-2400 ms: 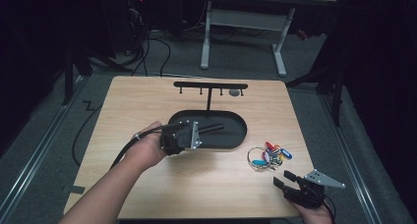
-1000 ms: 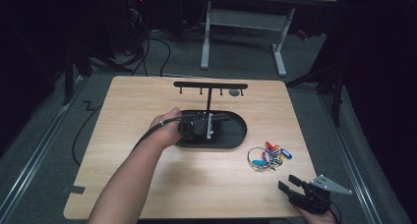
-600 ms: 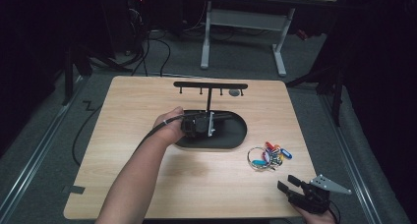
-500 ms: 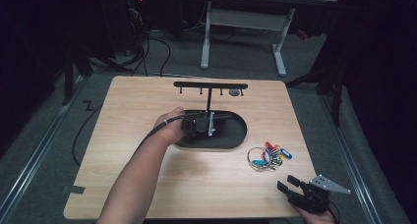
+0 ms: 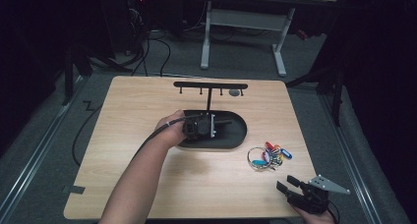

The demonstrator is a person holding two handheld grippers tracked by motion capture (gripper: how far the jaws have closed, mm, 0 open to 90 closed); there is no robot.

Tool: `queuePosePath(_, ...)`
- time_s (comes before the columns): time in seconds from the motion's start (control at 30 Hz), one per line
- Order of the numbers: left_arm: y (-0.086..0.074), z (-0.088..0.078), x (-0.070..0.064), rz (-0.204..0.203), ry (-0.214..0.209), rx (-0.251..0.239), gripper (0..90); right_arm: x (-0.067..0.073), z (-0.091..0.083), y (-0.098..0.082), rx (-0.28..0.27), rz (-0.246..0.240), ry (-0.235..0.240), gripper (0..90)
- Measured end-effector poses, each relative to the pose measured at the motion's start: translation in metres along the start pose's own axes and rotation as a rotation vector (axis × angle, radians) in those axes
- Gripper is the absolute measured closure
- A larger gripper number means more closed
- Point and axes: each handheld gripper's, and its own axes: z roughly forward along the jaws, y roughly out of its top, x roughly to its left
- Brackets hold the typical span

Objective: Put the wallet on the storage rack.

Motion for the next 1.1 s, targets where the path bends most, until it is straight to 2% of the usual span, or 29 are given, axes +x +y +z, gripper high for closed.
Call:
queuePosePath(0.27, 0.000, -0.004, -0.008, -0.042, -0.031, -0.024, 58.9, -0.001, -0.002, 0.001, -0.006, -0.007, -0.003, 42.2)
queuePosePath(0.4, 0.000, -0.012, -0.011, -0.045, -0.037, -0.041, 58.7, 0.000, -0.002, 0.002, -0.005, -0.007, -0.004, 42.2)
queuePosePath(0.53, 0.001, -0.019, -0.013, -0.068, -0.025, -0.075, 60.3, 0.001, -0.002, 0.003, -0.009, -0.011, -0.008, 42.2)
queuePosePath(0.7, 0.001, -0.025, -0.013, -0.075, -0.027, -0.076, 61.0, 0.001, -0.002, 0.003, -0.010, -0.014, -0.004, 42.2)
queuePosePath(0.8, -0.001, -0.030, -0.014, -0.118, -0.033, -0.103, 61.1, 0.001, -0.002, 0.004, -0.011, -0.021, -0.004, 42.2)
queuePosePath(0.83, -0.002, -0.031, -0.015, -0.146, -0.046, -0.115, 61.1, 0.001, -0.002, 0.004, -0.009, -0.015, -0.005, 42.2)
queuePosePath(0.97, -0.007, -0.039, -0.020, -0.196, -0.065, -0.133, 61.1, 0.001, -0.001, 0.005, -0.010, -0.018, -0.001, 42.5)
queuePosePath(1.07, -0.012, -0.044, -0.025, -0.214, -0.066, -0.149, 61.2, 0.002, 0.000, 0.006, -0.009, -0.022, 0.002, 42.6)
queuePosePath(1.1, -0.013, -0.045, -0.027, -0.212, -0.068, -0.141, 61.2, 0.002, 0.000, 0.006, -0.008, -0.023, 0.002, 42.6)
